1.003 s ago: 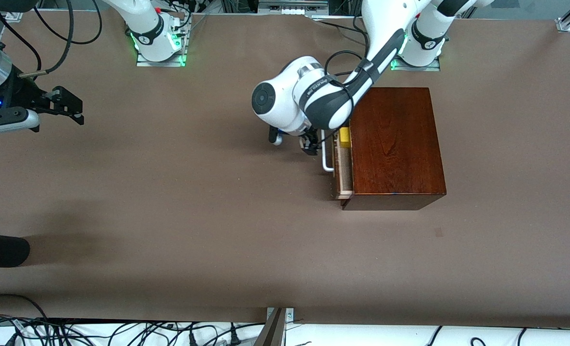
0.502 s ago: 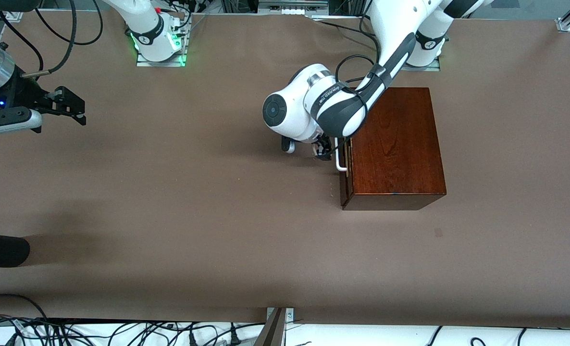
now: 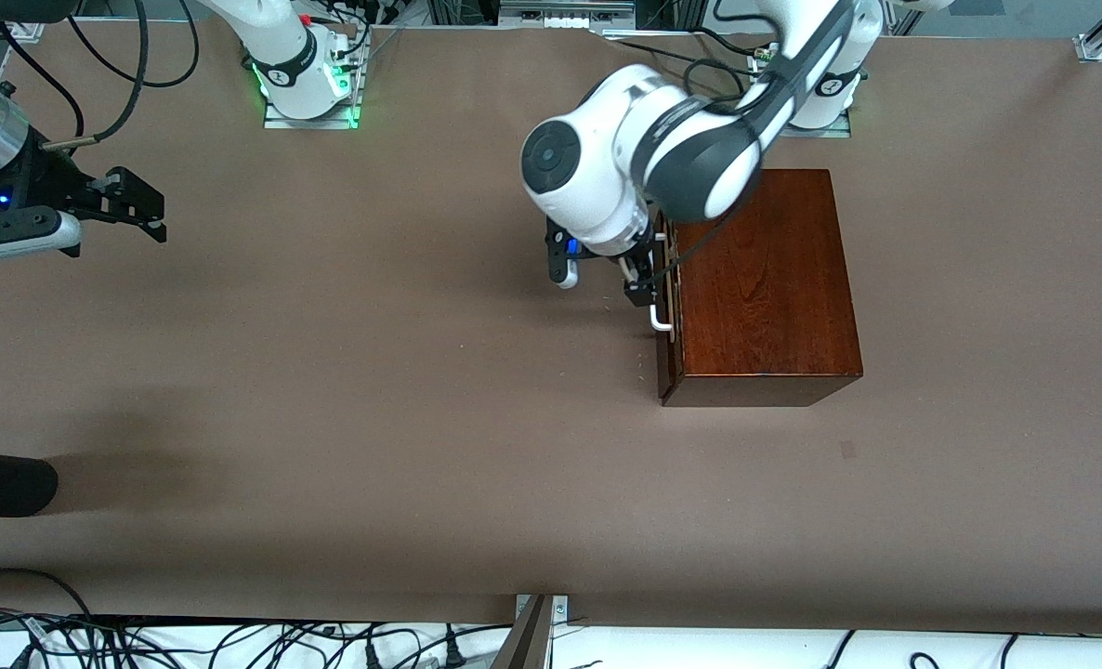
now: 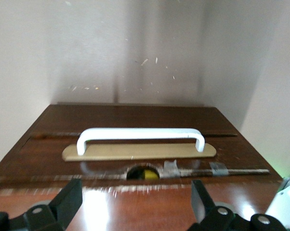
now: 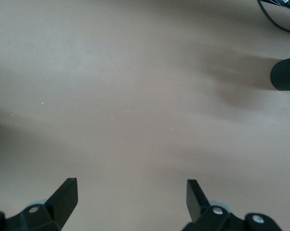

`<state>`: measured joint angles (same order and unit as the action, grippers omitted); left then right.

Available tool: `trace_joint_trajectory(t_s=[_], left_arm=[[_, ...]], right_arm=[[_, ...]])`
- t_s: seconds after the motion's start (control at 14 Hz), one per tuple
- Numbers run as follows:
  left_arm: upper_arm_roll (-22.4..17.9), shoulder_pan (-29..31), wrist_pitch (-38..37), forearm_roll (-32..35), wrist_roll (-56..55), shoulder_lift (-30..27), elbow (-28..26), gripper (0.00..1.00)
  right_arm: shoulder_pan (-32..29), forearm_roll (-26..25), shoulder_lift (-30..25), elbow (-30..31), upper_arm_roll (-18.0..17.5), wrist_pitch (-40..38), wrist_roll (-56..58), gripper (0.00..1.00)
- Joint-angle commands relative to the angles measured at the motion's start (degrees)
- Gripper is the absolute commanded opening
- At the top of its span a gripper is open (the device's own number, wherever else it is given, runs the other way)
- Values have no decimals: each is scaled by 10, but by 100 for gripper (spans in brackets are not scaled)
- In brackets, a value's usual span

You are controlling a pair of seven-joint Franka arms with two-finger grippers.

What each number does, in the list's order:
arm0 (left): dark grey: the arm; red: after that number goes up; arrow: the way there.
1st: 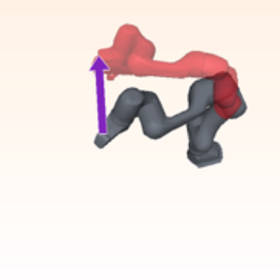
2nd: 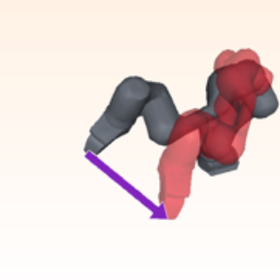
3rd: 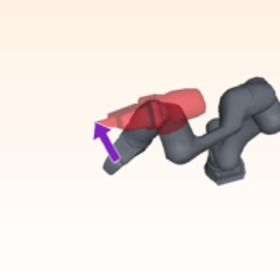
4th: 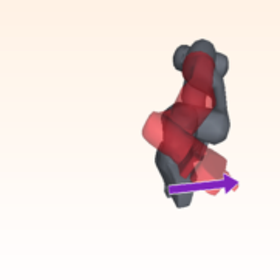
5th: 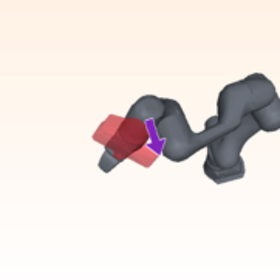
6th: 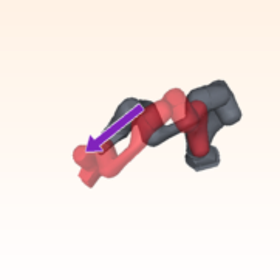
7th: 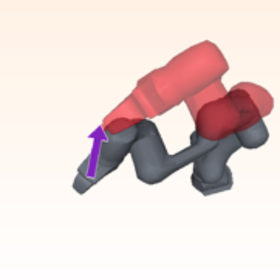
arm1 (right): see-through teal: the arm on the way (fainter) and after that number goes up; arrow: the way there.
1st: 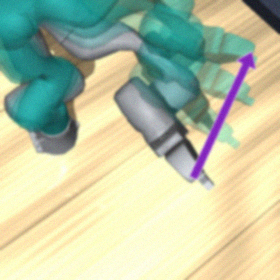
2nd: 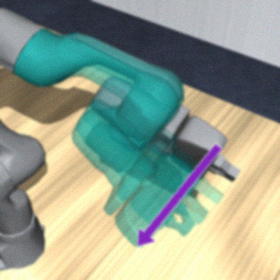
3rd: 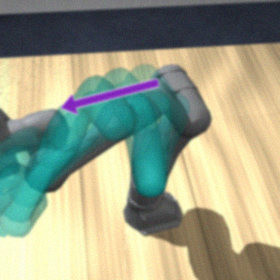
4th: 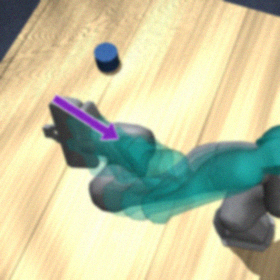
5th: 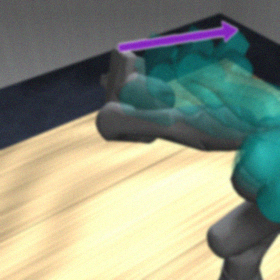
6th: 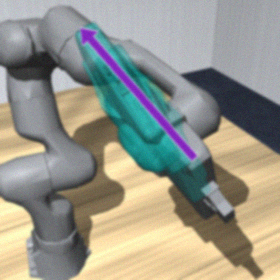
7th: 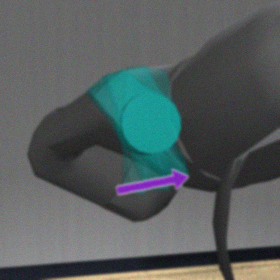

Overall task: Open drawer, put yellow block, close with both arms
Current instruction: 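Press the drawer fully shut and lift the left gripper away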

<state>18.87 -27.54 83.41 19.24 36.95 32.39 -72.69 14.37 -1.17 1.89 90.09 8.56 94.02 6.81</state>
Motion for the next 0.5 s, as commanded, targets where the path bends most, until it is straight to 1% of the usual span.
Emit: trace_joint_trajectory(t_s=[0.0,0.07,0.29,0.36,0.43], left_arm=[[2,41,-7,-59,-21,-30,28,100],[5,72,-7,-94,-23,-41,31,100],[5,145,-11,-155,-19,-89,30,100],[4,168,-18,-177,-21,-113,23,100],[3,190,-41,-187,-21,-126,24,100]], right_arm=[[0,-4,1,-8,-2,-6,0,100],[0,-4,1,-8,-2,-6,0,100],[0,-5,1,-8,-2,-6,0,100],[0,-5,1,-8,-2,-6,0,100],[0,-5,1,-8,-2,-6,0,100]])
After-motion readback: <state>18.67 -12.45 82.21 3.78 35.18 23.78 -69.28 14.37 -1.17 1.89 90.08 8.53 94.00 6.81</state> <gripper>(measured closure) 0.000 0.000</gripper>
